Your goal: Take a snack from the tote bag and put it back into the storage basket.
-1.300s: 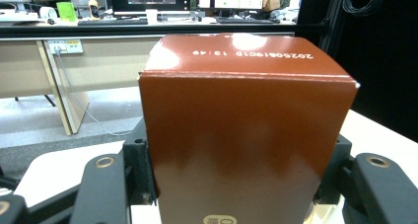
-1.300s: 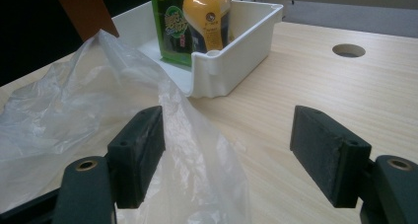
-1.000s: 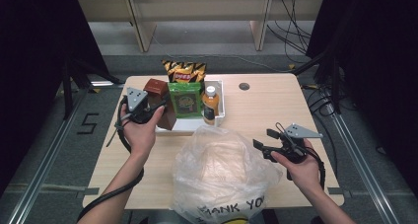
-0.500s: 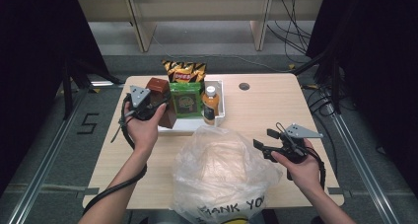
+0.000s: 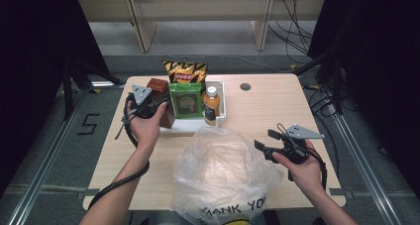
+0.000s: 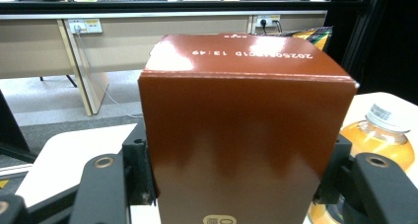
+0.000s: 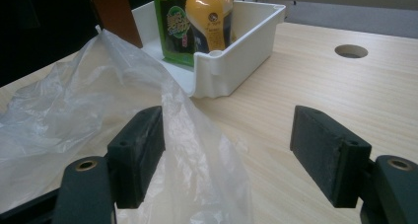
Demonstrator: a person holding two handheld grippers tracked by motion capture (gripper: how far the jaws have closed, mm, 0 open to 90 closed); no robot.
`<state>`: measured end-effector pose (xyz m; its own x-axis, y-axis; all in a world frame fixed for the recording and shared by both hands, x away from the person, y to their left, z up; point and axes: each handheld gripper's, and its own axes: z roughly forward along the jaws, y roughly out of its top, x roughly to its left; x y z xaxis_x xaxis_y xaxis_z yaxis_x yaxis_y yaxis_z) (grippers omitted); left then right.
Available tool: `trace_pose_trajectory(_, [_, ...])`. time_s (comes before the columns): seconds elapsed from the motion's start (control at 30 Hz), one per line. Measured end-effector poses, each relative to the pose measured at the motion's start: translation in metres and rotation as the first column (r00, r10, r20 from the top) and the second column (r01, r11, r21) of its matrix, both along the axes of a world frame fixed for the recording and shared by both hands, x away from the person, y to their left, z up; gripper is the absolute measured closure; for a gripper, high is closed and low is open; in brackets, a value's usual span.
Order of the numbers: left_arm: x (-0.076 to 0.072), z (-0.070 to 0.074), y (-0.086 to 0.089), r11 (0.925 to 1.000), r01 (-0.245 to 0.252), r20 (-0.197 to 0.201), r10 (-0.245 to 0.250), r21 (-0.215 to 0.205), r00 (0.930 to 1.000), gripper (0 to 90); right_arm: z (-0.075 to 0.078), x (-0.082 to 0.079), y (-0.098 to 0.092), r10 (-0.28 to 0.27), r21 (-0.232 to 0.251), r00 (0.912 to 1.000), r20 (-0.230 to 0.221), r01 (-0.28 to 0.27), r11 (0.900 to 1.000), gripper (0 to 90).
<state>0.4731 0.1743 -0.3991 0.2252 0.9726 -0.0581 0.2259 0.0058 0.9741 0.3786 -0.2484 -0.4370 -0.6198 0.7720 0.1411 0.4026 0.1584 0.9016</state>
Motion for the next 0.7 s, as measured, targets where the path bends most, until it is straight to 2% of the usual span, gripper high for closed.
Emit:
trace_pose_trajectory(0.57, [0.011, -0.010, 0.001, 0.9998, -0.019, -0.015, 0.019, 0.010, 0.9997, 37.0, -0.001, 0.000, 0.001, 0.010, 0.011, 0.9999, -0.004, -0.010, 1.000, 29.6])
trace_pose_trajectory(0.7, [0.013, -0.012, 0.001, 0.9997, -0.022, -0.019, 0.022, 0.013, 0.9996, 36.9, 0.000, 0.000, 0.000, 0.003, -0.007, 1.0000, 0.005, -0.003, 1.000, 29.6])
